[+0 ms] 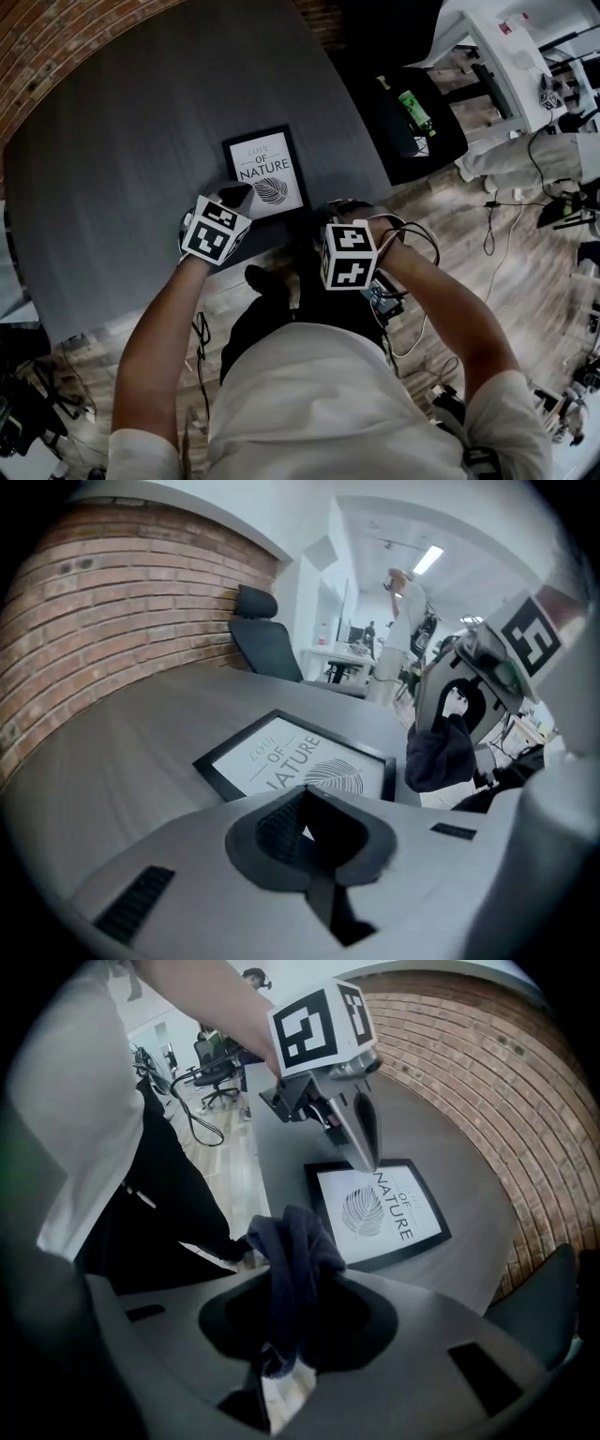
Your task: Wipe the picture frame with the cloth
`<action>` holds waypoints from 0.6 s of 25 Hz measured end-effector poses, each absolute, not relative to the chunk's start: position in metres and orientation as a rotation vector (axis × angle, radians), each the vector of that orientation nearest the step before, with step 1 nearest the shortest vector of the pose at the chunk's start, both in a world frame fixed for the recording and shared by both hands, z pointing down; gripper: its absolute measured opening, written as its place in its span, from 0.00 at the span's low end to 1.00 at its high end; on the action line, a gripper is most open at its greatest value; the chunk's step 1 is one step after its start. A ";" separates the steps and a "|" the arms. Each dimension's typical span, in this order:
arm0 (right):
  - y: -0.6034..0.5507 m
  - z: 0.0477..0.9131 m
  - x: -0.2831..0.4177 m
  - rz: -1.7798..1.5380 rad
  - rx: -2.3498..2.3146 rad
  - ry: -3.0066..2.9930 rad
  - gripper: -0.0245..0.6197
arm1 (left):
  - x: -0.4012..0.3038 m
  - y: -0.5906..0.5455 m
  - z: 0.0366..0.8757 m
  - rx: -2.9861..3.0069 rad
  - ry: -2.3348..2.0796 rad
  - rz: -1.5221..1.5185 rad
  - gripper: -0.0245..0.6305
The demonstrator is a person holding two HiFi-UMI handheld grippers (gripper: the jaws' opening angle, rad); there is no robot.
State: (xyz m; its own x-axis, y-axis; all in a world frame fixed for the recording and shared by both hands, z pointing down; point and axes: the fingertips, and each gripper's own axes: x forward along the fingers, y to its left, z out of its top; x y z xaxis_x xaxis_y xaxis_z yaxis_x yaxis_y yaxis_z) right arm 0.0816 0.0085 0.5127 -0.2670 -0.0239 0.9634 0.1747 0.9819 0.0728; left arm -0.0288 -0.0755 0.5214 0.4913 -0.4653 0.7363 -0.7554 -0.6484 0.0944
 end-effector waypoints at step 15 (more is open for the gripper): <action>0.046 0.532 -0.018 -0.130 -0.086 -1.847 0.20 | -0.015 -0.058 0.539 2.425 -0.804 1.026 0.05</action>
